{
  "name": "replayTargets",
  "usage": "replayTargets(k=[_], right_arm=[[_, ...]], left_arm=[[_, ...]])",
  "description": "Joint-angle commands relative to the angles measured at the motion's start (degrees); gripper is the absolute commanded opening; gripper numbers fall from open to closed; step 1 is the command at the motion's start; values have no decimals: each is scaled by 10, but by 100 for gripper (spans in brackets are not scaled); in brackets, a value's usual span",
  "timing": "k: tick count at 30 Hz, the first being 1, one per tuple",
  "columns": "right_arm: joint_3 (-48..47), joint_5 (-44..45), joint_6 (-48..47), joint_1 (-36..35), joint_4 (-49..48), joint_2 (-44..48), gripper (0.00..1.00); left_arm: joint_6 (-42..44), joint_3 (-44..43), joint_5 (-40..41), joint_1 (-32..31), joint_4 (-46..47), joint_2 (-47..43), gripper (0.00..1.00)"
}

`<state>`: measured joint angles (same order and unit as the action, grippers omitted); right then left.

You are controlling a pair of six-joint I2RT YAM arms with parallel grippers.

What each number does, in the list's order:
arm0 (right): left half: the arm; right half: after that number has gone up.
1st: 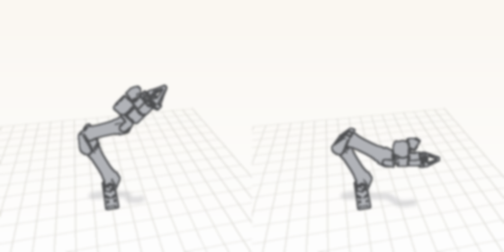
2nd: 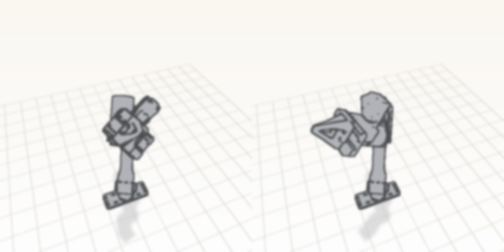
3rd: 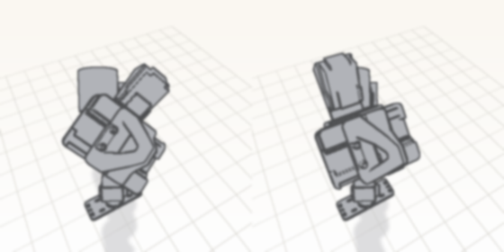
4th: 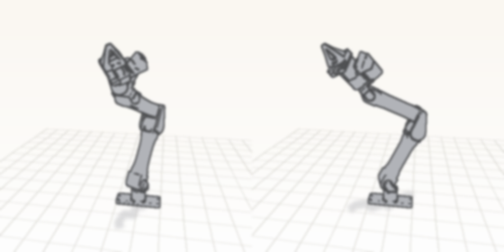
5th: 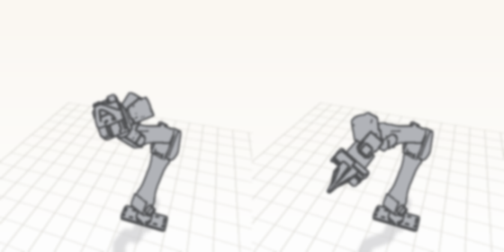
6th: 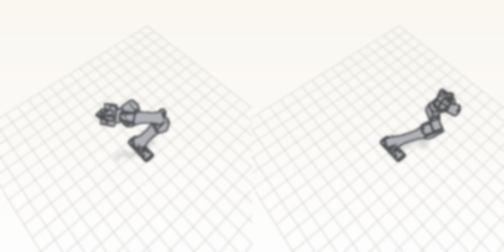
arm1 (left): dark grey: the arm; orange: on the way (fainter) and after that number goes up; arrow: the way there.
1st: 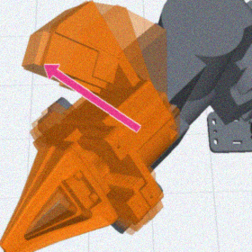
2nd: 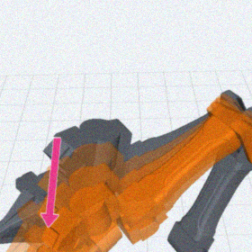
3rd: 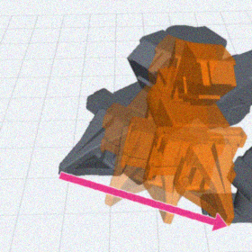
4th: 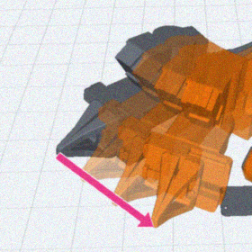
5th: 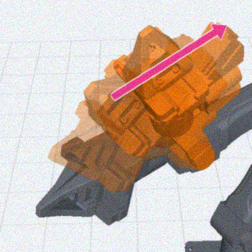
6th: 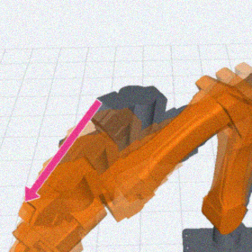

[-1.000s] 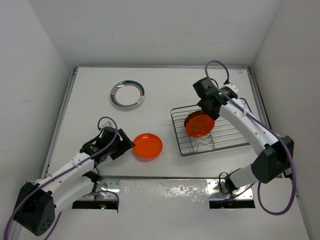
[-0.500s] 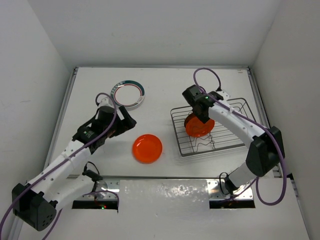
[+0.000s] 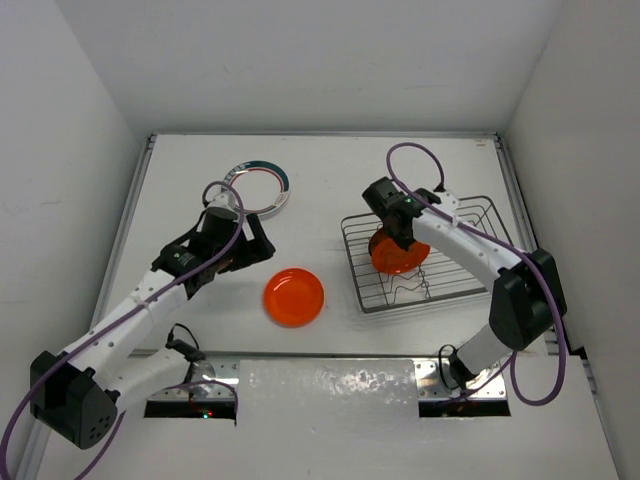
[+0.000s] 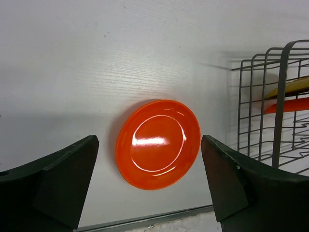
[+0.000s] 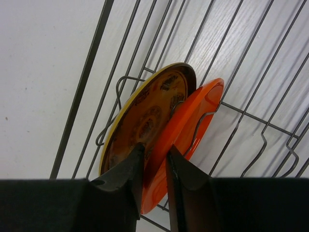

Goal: Unload the plates from the dish rack

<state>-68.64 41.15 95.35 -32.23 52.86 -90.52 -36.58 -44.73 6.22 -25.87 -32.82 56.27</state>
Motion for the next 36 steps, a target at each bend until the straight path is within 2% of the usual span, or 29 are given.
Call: replayTargets(k=[1, 7, 16, 22, 26, 29, 32, 33, 36], right_arm=[[-16, 28, 42, -8, 20, -4, 22], [-65, 52, 54, -8, 62, -1, 10], [-88, 53, 51, -8, 61, 66, 10], [-112, -6, -61, -8, -56, 110, 5], [-163, -94, -199, -8, -141, 95, 0], [-235, -173, -281, -20, -145, 44, 0], [-288, -214, -325, -62, -118, -8, 0], [-304, -213, -328, -78, -108, -21, 0], [-303, -196, -328, -144, -85, -63, 0]], left_arm=[[24, -34, -9, 2, 12, 7, 84], [34, -54, -15, 2, 18, 22, 85], [36, -75, 5, 2, 14, 23, 86], [25, -129, 51, 2, -24, 53, 89], [7, -195, 126, 3, -72, 78, 92], [-6, -250, 186, 20, -114, 117, 93], [-27, -359, 244, 48, -163, 157, 93], [-33, -378, 277, 68, -177, 169, 94], [-39, -428, 304, 108, -203, 170, 94]])
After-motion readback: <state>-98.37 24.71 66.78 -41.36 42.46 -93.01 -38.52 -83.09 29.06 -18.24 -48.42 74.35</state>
